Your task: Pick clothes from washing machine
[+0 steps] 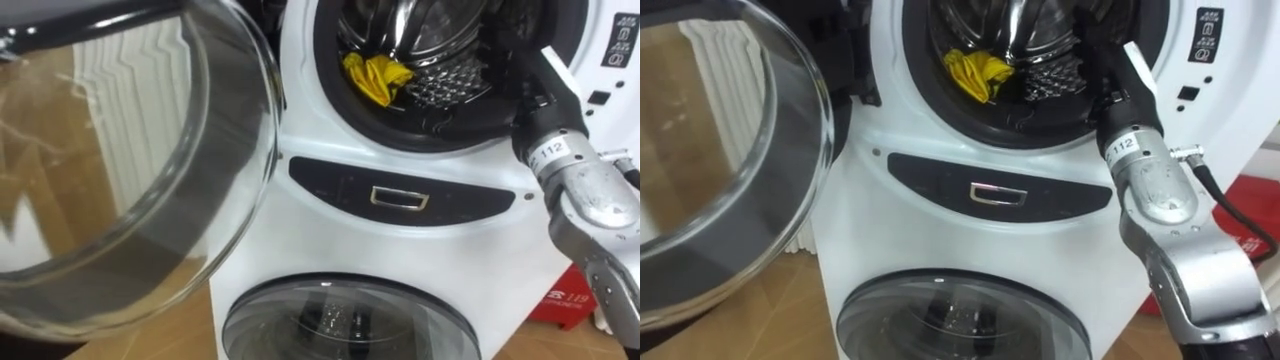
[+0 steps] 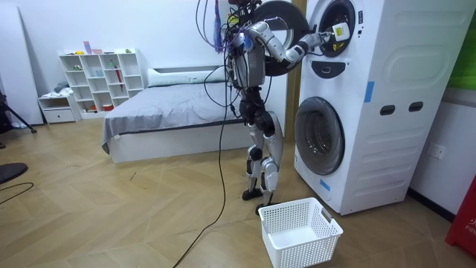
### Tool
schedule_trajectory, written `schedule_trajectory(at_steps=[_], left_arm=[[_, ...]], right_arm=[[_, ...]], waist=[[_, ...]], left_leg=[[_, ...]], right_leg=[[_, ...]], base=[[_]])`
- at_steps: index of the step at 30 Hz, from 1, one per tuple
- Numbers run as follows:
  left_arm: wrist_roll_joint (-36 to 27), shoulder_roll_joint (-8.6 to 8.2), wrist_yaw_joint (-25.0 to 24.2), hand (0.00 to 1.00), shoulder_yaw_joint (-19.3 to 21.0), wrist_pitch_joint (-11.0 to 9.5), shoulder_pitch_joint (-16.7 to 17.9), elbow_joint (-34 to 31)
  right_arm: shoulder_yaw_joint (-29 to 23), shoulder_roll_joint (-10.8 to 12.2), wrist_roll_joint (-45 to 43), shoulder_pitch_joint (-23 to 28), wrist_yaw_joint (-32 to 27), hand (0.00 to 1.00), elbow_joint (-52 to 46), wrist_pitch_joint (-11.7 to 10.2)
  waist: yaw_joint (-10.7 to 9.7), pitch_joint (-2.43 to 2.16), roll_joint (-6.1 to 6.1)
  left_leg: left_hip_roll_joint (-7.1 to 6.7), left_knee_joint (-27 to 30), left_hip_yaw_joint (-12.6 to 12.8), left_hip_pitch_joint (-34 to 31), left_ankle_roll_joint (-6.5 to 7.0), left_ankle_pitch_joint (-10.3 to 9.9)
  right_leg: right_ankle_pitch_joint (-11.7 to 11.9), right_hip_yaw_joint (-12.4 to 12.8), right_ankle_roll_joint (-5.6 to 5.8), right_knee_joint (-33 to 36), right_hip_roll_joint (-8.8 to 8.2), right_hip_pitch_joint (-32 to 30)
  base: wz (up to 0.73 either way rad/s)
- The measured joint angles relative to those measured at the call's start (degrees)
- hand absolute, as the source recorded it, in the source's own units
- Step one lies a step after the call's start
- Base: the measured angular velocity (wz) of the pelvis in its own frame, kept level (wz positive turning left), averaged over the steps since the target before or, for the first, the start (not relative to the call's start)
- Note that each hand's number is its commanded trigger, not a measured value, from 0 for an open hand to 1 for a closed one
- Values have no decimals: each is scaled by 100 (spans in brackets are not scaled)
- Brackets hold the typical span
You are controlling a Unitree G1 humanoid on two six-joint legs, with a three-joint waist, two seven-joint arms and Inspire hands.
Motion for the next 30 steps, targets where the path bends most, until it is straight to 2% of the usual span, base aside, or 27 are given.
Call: schedule_trajectory(at_steps=[7, 18, 21, 25, 30], left_arm=[[65, -1, 0, 0, 20, 139, 11, 2], [45, -1, -20, 0, -9, 278, -82, -34], [49, 4, -39, 0, -10, 331, -142, -96], [45, 3, -40, 0, -66, 353, -279, -117], [47, 6, -34, 0, -114, 355, -404, -118]], right_arm=[[9, 0, -51, -65, -1, 0, -101, 277], [234, 0, -722, -190, 349, 0, 21, 309], [448, 15, -1165, -207, 377, 0, 21, 359], [648, 51, -1752, -208, 577, 0, -26, 460], [765, 71, -2096, -211, 750, 0, -159, 629]], waist=[[32, 0, 3], [58, 11, 11], [99, 33, -33], [159, 18, -145], [201, 13, -184]], left_leg=[[6, -25, -50, 1, -30, 47], [26, -25, -69, 10, -59, 65], [20, -69, -73, 14, -75, 75], [23, -117, -111, 18, -107, 95], [39, -226, -131, 63, -175, 141]], right_leg=[[26, -53, -12, 2, 8, 3], [5, -68, -69, 10, 29, 11], [-6, -22, -86, 35, 44, -9], [3, 43, -124, 56, 93, -27], [16, 40, -164, 24, 116, -22]], base=[[2], [0], [-8], [-11], [0]])
